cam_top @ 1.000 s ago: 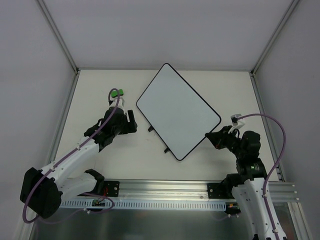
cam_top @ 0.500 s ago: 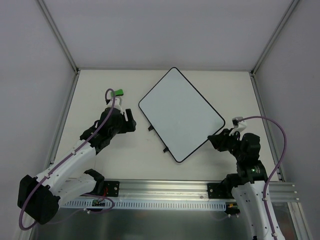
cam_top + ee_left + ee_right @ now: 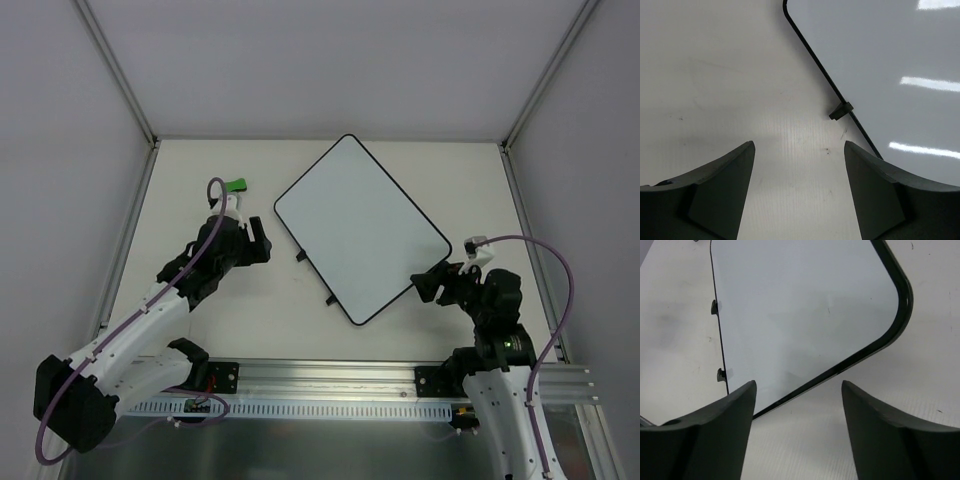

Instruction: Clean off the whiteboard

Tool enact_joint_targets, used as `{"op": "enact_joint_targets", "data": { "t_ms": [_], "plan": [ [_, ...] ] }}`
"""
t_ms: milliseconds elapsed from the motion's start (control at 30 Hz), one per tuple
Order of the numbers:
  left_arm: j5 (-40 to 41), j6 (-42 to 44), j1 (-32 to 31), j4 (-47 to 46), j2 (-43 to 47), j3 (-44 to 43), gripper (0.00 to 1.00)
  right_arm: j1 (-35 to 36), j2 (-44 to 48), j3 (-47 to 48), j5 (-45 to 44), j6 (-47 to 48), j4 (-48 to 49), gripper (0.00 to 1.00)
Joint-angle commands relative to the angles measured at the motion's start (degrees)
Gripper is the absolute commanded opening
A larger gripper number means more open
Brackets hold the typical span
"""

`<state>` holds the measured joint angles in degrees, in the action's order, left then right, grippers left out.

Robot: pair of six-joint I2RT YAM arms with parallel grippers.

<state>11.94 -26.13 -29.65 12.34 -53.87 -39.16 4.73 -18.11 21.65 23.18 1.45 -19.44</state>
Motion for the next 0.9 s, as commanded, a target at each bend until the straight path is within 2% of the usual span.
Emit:
{"op": "enact_joint_targets", "data": {
  "t_ms": [0, 67, 167, 300, 433, 667, 733, 867],
  "plan": [
    [1.15, 0.91, -0.15, -1.18, 1.83, -0.22, 0.73, -0.25, 1.41, 3.92, -2.25, 0.92, -2.78, 0.76],
    [1.06, 0.99, -0.23, -0.92, 2.45, -0.48, 0.75, -0.25, 2.11, 6.11, -3.84, 0.83, -4.28, 0.86],
    [0.97, 1.34, -0.23, -0.48, 3.85, -1.01, 0.8, -0.34, 3.34, 9.8, -7.87, 1.18, -7.62, 0.94],
    [1.24, 2.57, -0.23, 1.54, 6.22, -2.94, 0.89, -0.25, 3.61, 15.94, -15.77, 2.67, -13.24, 0.99],
    [2.38, 4.85, -0.15, 5.05, 10.26, -6.01, 0.99, -0.25, 3.08, 23.51, -23.78, 5.05, -17.37, 0.99],
    [5.72, 10.57, -0.23, 13.4, 20.8, -13.04, 0.99, -0.25, 1.23, 37.13, -34.86, 12.86, -23.97, 0.99],
    [7.47, 12.23, -0.23, 15.25, 24.85, -15.33, 0.99, -0.25, 1.93, 38.9, -36.18, 16.97, -24.67, 0.99],
    [10.11, 14.79, -0.23, 19.38, 31.53, -18.41, 0.99, 0.63, 4.22, 42.15, -39.35, 17.36, -24.85, 0.99]
  ]
}}
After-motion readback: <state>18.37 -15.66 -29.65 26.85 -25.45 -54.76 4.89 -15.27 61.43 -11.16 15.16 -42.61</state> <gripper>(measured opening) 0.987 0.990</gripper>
